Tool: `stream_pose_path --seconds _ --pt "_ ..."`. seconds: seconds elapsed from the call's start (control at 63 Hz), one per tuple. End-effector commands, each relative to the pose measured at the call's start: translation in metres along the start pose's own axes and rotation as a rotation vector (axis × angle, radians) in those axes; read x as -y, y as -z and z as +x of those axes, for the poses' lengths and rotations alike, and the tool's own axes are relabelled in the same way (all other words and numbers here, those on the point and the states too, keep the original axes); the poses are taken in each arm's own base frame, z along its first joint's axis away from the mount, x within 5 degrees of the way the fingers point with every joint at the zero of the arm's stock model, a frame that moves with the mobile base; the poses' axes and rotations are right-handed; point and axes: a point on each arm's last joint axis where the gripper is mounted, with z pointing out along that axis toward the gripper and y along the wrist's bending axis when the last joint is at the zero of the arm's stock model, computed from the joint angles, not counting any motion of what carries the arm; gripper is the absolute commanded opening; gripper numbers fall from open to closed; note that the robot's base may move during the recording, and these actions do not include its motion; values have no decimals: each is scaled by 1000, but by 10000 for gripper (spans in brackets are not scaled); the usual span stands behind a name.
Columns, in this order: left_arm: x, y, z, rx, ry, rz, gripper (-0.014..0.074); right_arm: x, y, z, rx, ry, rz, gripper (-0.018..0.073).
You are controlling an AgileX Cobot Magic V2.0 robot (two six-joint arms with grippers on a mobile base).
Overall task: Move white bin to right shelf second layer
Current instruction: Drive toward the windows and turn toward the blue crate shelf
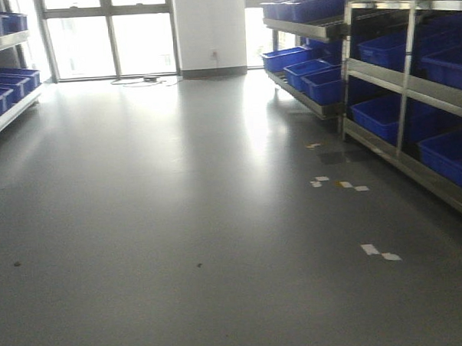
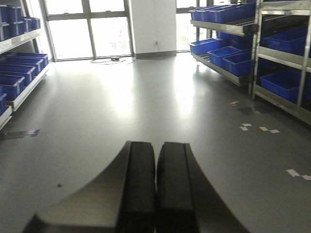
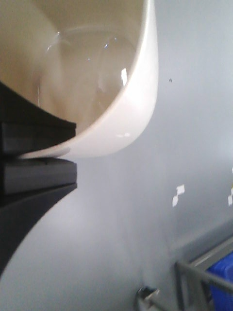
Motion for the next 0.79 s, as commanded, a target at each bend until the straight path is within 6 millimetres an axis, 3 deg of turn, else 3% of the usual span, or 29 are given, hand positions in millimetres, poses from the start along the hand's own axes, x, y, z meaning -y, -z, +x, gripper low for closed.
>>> stream_pose_path --seconds 0.0,0.778 --pt "0 0 4 60 9 1 85 -1 6 -16 117 -4 -3 48" --pt "0 0 4 60 9 1 85 -1 6 -16 117 -4 -3 48"
